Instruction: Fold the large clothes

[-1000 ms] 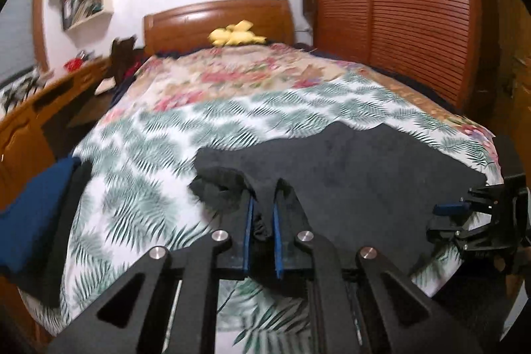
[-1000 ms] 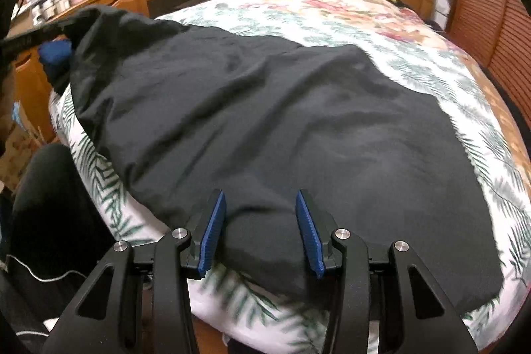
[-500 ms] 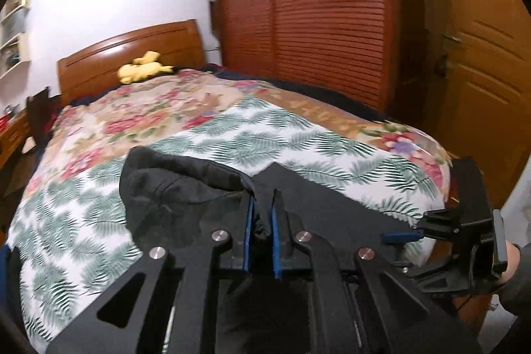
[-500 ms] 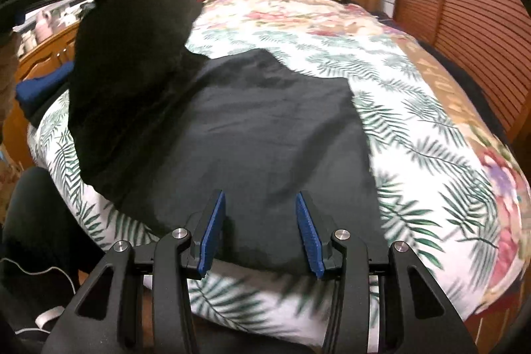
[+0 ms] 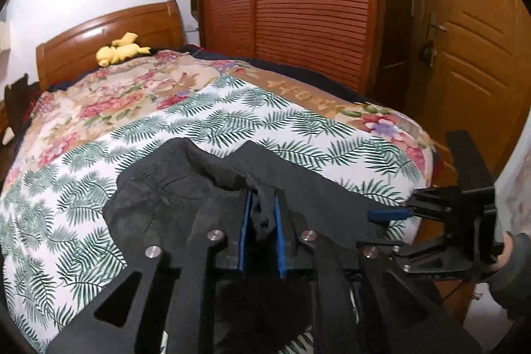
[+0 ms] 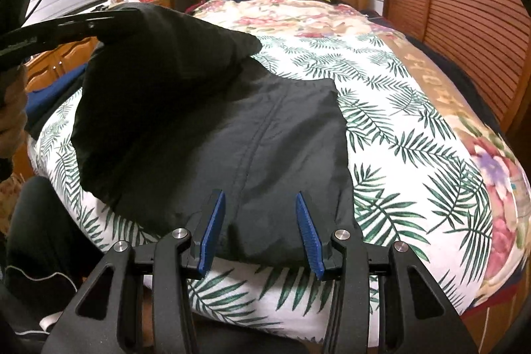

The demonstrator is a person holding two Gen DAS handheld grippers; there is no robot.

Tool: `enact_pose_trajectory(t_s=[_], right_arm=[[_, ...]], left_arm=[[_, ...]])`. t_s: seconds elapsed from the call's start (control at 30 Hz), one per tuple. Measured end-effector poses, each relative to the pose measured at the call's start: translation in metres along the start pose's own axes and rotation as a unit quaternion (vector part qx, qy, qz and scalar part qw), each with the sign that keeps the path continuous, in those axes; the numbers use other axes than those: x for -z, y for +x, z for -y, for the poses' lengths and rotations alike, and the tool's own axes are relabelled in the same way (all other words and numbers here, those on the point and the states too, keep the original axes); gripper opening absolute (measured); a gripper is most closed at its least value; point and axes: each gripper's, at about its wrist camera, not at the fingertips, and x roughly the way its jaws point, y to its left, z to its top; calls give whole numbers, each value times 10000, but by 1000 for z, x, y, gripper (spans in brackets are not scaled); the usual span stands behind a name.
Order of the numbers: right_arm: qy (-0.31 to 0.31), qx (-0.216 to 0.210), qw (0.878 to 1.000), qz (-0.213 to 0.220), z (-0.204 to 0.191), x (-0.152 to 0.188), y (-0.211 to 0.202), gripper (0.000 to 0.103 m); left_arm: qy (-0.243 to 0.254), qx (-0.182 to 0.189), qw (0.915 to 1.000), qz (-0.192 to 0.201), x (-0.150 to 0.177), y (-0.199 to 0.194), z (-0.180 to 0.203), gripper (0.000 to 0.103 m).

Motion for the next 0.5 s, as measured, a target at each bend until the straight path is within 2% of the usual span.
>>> enact_pose_trajectory(t_s=[0.13,0.27,0.5], right_arm=[[-42,6,10000,87,-6,-12,-3,44],[-119,42,9997,217,-15,-28,-8,44],[-313,65,9982,508,-30,-60,-18,44]], left_arm=[[-107,232,9996,102,-2,-17,-9,24],[-108,66,9991,400,-3,-45,-19,33],[-263,-331,9980,461,20,-67,-57,36]])
